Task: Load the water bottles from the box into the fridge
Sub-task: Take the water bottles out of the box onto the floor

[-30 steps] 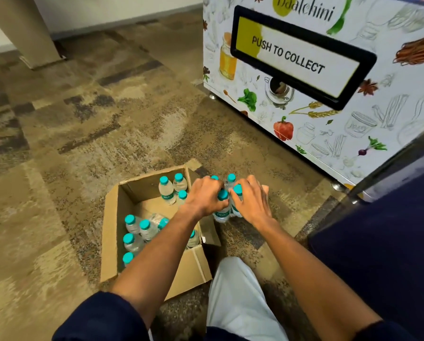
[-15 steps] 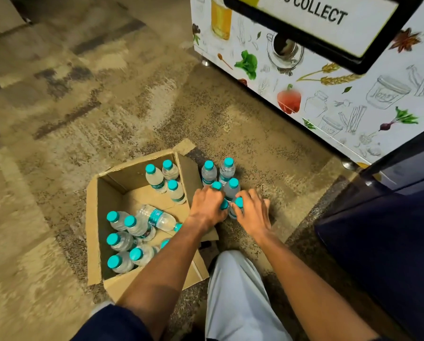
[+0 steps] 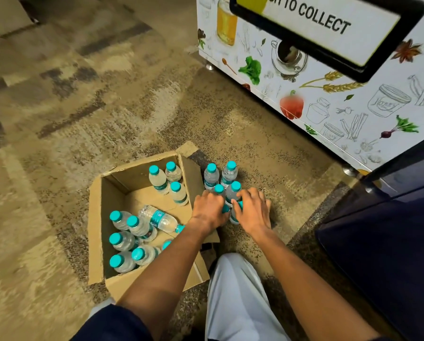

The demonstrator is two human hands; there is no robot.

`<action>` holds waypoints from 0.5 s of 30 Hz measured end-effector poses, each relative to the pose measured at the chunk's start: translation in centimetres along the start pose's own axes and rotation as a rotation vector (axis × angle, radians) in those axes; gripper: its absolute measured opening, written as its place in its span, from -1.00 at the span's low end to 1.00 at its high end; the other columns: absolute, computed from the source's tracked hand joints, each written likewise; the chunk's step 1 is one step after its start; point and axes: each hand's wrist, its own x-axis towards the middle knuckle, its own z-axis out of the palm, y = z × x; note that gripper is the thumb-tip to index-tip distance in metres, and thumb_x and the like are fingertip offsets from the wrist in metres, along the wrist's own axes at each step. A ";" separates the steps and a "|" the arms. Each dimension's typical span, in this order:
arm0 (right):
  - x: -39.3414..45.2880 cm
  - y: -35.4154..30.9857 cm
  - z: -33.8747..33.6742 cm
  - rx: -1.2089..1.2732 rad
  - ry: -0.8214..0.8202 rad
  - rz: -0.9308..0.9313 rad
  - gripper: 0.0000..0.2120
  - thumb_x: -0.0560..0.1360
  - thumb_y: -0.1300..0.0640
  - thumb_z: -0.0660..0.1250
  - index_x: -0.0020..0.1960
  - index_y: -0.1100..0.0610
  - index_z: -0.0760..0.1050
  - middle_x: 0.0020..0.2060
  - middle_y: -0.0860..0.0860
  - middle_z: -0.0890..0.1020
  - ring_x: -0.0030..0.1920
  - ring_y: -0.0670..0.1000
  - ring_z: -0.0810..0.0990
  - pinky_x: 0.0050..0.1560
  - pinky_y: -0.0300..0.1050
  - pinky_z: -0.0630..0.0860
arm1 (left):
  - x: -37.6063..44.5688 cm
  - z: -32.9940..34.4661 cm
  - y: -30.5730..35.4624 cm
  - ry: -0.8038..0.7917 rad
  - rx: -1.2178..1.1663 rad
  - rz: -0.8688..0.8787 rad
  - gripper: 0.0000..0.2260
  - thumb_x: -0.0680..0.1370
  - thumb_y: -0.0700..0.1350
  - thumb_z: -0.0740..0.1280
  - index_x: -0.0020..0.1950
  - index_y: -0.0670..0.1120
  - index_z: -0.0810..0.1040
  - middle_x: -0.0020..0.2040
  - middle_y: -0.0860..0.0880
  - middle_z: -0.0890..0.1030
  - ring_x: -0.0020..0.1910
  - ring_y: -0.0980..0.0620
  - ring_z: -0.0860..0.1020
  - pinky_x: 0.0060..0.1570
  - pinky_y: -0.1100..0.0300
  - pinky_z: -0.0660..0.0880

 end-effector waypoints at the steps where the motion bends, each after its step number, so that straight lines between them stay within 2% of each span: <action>1: 0.1 -0.5 -0.2 0.005 0.012 -0.015 -0.73 0.59 -0.08 0.24 0.19 0.04 0.49 0.14 0.05 0.49 0.17 0.10 0.45 0.17 0.09 0.35 | -0.2 -0.4 -0.3 0.013 -0.006 -0.002 -0.59 0.54 0.14 0.32 0.28 -0.08 0.50 0.15 -0.16 0.58 0.21 -0.16 0.48 0.11 -0.04 0.47; 9: -0.1 -7.3 -1.5 0.107 0.075 -0.167 -0.81 0.55 0.01 0.32 0.09 0.08 0.55 0.05 0.09 0.54 0.11 0.17 0.49 0.11 0.13 0.36 | -3.1 -3.6 -6.0 0.136 -0.065 -0.114 -0.66 0.56 0.08 0.27 0.23 -0.09 0.55 0.12 -0.19 0.61 0.16 -0.20 0.52 0.08 0.00 0.50; 15: -0.7 -13.1 -1.5 0.105 0.002 -0.294 -0.74 0.58 -0.03 0.26 0.23 0.01 0.48 0.16 0.02 0.49 0.21 0.08 0.43 0.21 0.09 0.33 | -6.3 -4.9 -11.2 0.194 -0.065 -0.180 -0.67 0.55 0.08 0.28 0.21 -0.08 0.54 0.14 -0.15 0.61 0.18 -0.17 0.50 0.06 0.01 0.49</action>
